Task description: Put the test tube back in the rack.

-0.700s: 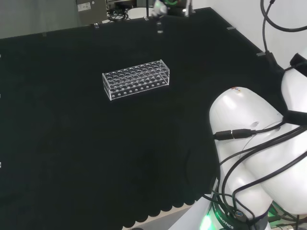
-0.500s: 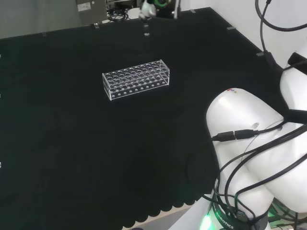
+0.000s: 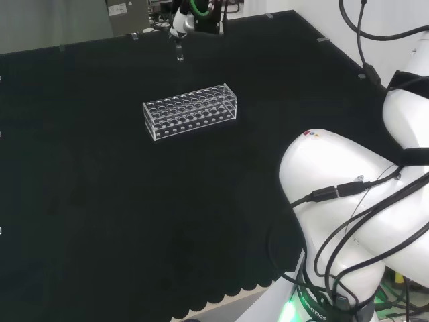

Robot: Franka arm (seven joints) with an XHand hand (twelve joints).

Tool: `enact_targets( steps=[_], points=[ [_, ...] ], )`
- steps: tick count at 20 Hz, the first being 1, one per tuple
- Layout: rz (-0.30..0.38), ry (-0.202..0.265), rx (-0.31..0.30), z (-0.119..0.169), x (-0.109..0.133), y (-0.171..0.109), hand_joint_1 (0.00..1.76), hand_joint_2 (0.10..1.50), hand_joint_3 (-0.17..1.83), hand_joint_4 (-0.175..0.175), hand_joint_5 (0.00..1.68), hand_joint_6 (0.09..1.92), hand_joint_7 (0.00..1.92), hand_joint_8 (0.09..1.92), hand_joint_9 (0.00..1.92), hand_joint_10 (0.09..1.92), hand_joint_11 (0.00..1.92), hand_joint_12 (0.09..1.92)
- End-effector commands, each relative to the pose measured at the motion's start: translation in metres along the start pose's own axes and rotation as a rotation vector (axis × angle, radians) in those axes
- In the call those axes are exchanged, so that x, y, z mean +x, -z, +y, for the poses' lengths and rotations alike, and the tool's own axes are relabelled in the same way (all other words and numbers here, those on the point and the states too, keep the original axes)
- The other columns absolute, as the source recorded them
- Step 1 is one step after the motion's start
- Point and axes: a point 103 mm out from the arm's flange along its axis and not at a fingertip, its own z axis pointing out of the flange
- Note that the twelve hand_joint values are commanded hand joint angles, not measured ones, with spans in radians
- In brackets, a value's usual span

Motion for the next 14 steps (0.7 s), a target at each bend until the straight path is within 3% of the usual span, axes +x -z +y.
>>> enact_targets(
  steps=[1, 5, 14],
  points=[
    [0.004, -0.018, 0.053, 0.010, -0.006, -0.024, 1.42, 0.79, 0.33, -0.175, 1.31, 0.45, 1.55, 0.51, 1.33, 0.43, 1.16, 0.92],
    [0.013, -0.012, 0.074, 0.017, -0.007, -0.038, 1.43, 0.64, 0.58, -0.175, 1.36, 0.44, 1.44, 0.55, 1.41, 0.27, 1.16, 0.91],
    [0.021, -0.009, 0.106, 0.026, -0.003, -0.055, 1.43, 0.62, 0.61, -0.175, 1.36, 0.45, 1.44, 0.55, 1.41, 0.27, 1.16, 0.91]
  ],
)
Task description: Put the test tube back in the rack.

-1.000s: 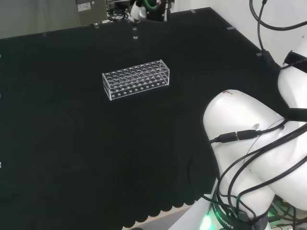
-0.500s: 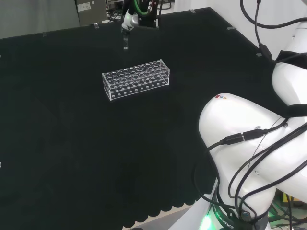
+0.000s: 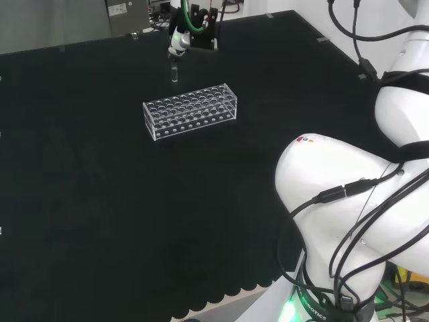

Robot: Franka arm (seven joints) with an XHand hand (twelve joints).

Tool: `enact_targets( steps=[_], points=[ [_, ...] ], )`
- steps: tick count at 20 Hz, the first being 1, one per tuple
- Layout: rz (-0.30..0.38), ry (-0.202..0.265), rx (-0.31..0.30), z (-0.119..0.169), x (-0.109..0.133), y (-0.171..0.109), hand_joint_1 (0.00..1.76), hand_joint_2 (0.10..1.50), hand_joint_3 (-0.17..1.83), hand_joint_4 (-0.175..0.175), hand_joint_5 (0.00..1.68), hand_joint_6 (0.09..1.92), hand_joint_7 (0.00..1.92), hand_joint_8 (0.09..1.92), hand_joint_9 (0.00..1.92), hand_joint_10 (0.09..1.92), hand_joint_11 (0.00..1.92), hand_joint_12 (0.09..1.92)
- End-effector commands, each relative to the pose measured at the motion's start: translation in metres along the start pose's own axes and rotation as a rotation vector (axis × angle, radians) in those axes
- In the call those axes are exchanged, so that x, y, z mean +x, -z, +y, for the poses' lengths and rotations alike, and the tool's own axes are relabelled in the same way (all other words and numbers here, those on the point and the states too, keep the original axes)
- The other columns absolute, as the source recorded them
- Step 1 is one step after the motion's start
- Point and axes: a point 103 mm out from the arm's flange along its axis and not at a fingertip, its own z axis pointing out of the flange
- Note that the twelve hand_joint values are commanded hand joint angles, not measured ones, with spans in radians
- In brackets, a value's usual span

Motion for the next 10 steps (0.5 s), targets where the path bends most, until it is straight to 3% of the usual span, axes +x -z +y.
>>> enact_targets(
  steps=[1, 10],
  points=[
    [0.003, 0.004, 0.028, 0.0066, 0.0013, -0.0097, 1.43, 0.62, 0.61, -0.175, 1.36, 0.45, 1.44, 0.55, 1.41, 0.27, 1.16, 0.91],
    [0.019, 0.001, 0.119, 0.0138, 0.0070, -0.0130, 1.43, 0.62, 0.62, -0.175, 1.35, 0.45, 1.44, 0.56, 1.41, 0.28, 1.16, 0.91]
  ],
)
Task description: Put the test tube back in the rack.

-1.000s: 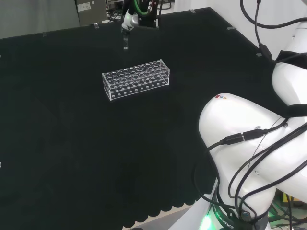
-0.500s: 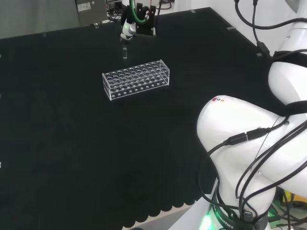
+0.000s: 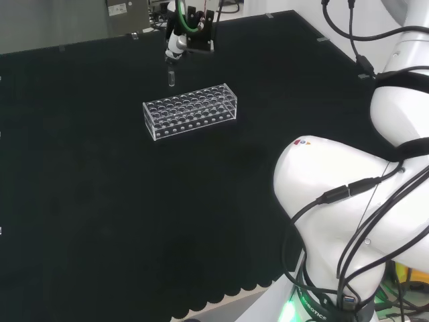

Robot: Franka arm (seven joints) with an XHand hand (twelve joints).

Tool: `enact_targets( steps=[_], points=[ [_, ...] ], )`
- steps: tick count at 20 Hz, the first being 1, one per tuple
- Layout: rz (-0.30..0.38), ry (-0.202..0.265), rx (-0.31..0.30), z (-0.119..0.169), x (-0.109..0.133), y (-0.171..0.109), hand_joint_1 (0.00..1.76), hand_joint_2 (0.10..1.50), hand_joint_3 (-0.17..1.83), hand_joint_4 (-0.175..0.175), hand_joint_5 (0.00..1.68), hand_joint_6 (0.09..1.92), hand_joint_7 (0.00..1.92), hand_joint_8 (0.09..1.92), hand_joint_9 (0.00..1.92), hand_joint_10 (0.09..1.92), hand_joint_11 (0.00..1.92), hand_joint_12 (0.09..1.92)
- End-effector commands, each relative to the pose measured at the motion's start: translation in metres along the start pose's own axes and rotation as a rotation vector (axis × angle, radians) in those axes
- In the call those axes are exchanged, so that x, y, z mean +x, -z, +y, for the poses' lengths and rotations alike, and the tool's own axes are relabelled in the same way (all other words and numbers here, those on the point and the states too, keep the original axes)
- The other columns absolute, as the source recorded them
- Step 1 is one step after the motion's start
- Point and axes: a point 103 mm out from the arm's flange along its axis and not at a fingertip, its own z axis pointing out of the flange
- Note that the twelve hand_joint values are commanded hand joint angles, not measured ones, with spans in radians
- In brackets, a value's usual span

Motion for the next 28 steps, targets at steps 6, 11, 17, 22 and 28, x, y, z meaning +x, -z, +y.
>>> enact_targets(
  steps=[6, 11, 17, 22, 28],
  points=[
    [0.003, 0.016, 0.112, 0.006, 0.006, -0.010, 1.43, 0.62, 0.62, -0.175, 1.35, 0.46, 1.44, 0.56, 1.40, 0.29, 1.16, 0.92],
    [-0.011, 0.022, 0.137, 0.006, 0.010, -0.015, 1.43, 0.62, 0.62, -0.175, 1.35, 0.46, 1.43, 0.56, 1.40, 0.29, 1.16, 0.92],
    [-0.009, 0.022, 0.153, 0.008, 0.014, -0.022, 1.43, 0.62, 0.62, -0.175, 1.35, 0.46, 1.43, 0.56, 1.40, 0.30, 1.16, 0.92],
    [-0.010, 0.034, 0.164, 0.013, 0.016, -0.027, 1.43, 0.62, 0.63, -0.175, 1.35, 0.46, 1.43, 0.56, 1.40, 0.31, 1.15, 0.92],
    [-0.018, 0.027, 0.175, 0.017, 0.011, -0.030, 1.43, 0.62, 0.63, -0.175, 1.35, 0.47, 1.43, 0.57, 1.39, 0.31, 1.15, 0.93]
  ],
)
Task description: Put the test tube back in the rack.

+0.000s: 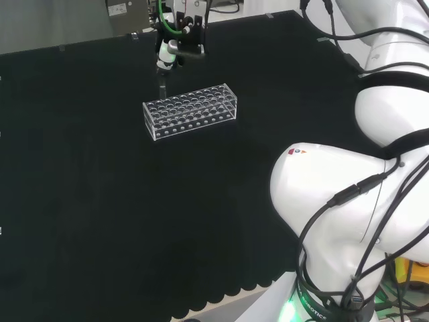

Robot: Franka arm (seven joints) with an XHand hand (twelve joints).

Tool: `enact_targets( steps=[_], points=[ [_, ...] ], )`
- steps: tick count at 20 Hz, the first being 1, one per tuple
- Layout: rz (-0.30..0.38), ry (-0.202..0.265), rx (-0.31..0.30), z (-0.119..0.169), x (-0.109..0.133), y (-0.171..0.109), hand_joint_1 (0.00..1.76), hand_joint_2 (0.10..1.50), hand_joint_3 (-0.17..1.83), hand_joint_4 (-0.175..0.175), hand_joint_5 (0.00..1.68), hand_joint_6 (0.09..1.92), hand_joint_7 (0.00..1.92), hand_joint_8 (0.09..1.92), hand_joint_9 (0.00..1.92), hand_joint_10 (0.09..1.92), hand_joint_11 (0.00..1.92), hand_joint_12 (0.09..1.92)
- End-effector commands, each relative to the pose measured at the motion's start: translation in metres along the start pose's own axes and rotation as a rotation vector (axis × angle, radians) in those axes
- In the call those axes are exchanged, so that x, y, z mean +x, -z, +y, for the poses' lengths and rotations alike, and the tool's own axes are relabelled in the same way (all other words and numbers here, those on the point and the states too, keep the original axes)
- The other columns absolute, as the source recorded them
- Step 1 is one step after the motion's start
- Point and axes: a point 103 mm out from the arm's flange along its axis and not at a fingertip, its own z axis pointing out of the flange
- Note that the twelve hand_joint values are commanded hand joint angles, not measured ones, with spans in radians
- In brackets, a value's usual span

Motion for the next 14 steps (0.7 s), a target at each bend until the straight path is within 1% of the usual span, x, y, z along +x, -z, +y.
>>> enact_targets(
  steps=[1, 5, 8, 14],
  points=[
    [-0.008, -0.007, 0.010, 0.003, -0.006, -0.003, 1.43, 0.62, 0.63, -0.175, 1.35, 0.47, 1.43, 0.57, 1.39, 0.31, 1.15, 0.93],
    [-0.025, -0.018, 0.004, 0.003, -0.003, -0.003, 1.43, 0.62, 0.63, -0.175, 1.35, 0.47, 1.43, 0.57, 1.39, 0.32, 1.15, 0.93],
    [-0.014, -0.016, 0.016, 0.005, -0.009, -0.005, 1.43, 0.62, 0.63, -0.175, 1.35, 0.47, 1.43, 0.57, 1.39, 0.32, 1.15, 0.93],
    [-0.025, -0.017, 0.026, 0.012, -0.014, -0.011, 1.43, 0.62, 0.63, -0.175, 1.35, 0.47, 1.43, 0.57, 1.39, 0.32, 1.15, 0.93]
  ],
)
